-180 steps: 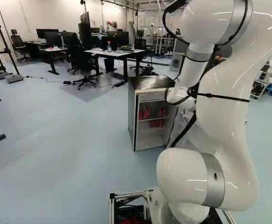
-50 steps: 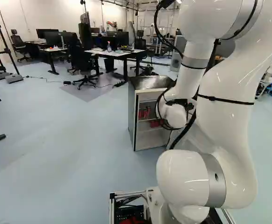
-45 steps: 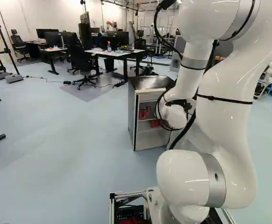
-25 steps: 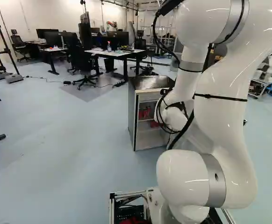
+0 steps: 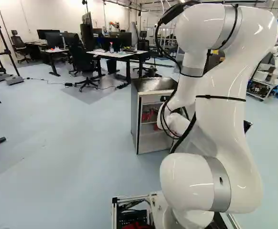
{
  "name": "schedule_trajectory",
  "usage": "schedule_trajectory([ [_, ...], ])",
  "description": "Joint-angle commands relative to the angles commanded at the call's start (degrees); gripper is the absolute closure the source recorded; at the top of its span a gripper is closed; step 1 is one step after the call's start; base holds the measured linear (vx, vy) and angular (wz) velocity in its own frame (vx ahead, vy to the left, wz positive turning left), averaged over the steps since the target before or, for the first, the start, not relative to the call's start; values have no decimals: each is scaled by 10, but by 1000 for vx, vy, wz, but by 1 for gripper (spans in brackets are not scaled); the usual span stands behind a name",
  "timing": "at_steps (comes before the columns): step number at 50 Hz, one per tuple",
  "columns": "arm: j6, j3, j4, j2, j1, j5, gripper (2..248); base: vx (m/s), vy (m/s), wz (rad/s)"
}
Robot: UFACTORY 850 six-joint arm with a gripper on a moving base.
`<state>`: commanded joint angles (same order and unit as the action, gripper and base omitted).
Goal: Grab a drink from the fridge
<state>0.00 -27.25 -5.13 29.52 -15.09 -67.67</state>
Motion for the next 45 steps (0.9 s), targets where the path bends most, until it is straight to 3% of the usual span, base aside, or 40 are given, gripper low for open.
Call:
schedule_trajectory([
  [45,0,-64,0,105,5,0,3,0,0,0],
])
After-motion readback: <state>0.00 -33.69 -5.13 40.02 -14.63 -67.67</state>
